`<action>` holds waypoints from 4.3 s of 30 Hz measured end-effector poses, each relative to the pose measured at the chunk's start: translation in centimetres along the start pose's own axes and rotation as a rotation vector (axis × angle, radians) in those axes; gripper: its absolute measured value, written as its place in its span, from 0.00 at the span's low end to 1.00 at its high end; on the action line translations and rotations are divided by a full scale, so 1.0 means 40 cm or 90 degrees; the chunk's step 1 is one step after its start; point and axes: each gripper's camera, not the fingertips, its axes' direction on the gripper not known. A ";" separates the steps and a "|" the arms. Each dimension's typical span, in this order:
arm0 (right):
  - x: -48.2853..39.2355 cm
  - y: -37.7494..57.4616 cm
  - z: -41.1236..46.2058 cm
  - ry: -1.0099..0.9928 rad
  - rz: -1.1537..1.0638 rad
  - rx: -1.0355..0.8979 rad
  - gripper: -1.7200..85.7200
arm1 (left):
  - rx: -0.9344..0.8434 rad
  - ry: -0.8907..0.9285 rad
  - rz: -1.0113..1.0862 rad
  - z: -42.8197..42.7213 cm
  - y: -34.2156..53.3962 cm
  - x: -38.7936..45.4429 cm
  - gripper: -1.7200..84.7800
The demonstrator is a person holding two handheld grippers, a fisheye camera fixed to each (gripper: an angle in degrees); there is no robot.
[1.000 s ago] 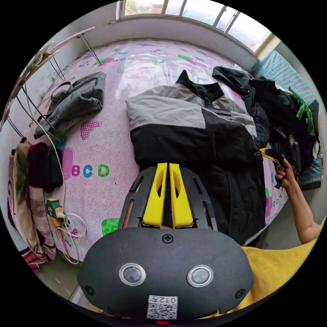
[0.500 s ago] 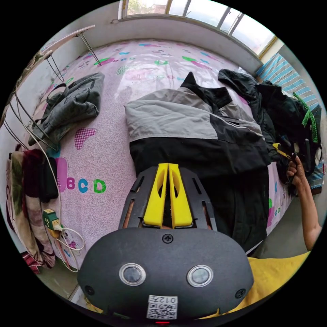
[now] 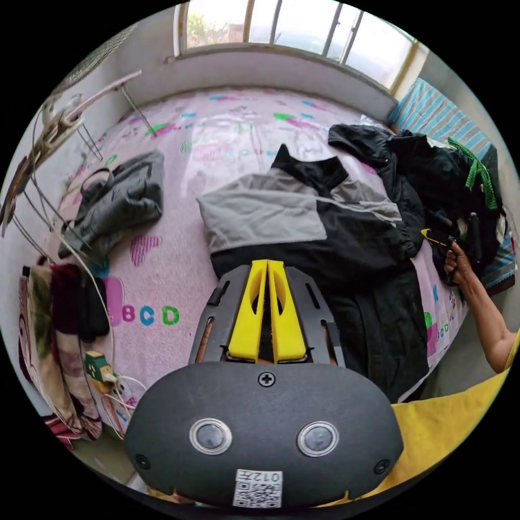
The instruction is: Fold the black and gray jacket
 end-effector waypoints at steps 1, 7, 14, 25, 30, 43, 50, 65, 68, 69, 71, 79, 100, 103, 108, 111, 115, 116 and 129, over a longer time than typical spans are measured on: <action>-0.027 -0.010 0.010 0.004 -0.022 -0.008 0.03 | -0.006 -0.011 0.012 0.027 -0.041 0.019 0.02; -0.175 -0.082 0.175 0.043 -0.108 -0.112 0.02 | -0.128 -0.122 0.060 0.234 -0.148 0.073 0.02; -0.263 -0.107 0.251 0.097 -0.192 -0.152 0.02 | -0.160 -0.116 0.095 0.314 -0.128 0.064 0.02; -0.349 -0.046 0.072 0.058 -0.195 -0.081 0.02 | -0.086 0.004 0.064 0.127 -0.044 0.077 0.02; -0.349 0.043 0.118 0.033 -0.190 -0.139 0.02 | -0.140 -0.066 0.094 0.179 0.036 0.102 0.02; -0.364 0.059 0.136 0.044 -0.180 -0.188 0.02 | -0.176 -0.065 0.014 0.191 0.077 -0.011 0.02; -0.378 0.254 -0.003 0.002 -0.198 -0.151 0.02 | -0.130 -0.017 -0.010 0.055 0.221 -0.058 0.02; -0.316 0.441 0.039 0.079 -0.169 -0.237 0.02 | -0.218 -0.104 -0.065 0.140 0.336 -0.100 0.02; -0.269 0.500 -0.036 0.070 -0.162 -0.220 0.03 | -0.211 -0.091 -0.089 0.072 0.391 -0.137 0.02; -0.237 0.535 -0.068 0.043 -0.146 -0.224 0.03 | -0.213 -0.060 -0.114 0.043 0.432 -0.155 0.02; -0.180 0.598 -0.112 0.007 -0.106 -0.226 0.05 | -0.224 -0.007 -0.140 0.007 0.508 -0.174 0.02; 0.021 0.862 -0.173 -0.087 0.012 -0.274 0.10 | -0.298 0.067 -0.207 -0.028 0.808 -0.215 0.08; 0.237 1.116 -0.239 -0.167 -0.011 -0.305 0.10 | -0.331 0.088 -0.178 -0.040 0.998 -0.273 0.11; 0.269 1.142 -0.242 -0.163 -0.009 -0.320 0.10 | -0.336 0.096 -0.180 -0.044 1.011 -0.292 0.09; 0.337 1.190 -0.294 -0.188 -0.015 -0.313 0.04 | -0.346 0.113 -0.130 -0.062 1.023 -0.298 0.04; 0.391 1.216 -0.329 -0.234 -0.006 -0.307 0.03 | -0.343 0.142 -0.130 -0.086 1.038 -0.329 0.02; 0.459 1.242 -0.379 -0.305 0.004 -0.300 0.02 | -0.309 0.214 -0.151 -0.157 1.063 -0.391 0.02; 0.478 1.250 -0.396 -0.328 0.002 -0.299 0.02 | -0.302 0.223 -0.155 -0.169 1.066 -0.399 0.02; 0.635 1.374 -0.611 -0.458 -0.005 -0.229 0.02 | -0.205 0.339 -0.166 -0.395 1.159 -0.462 0.02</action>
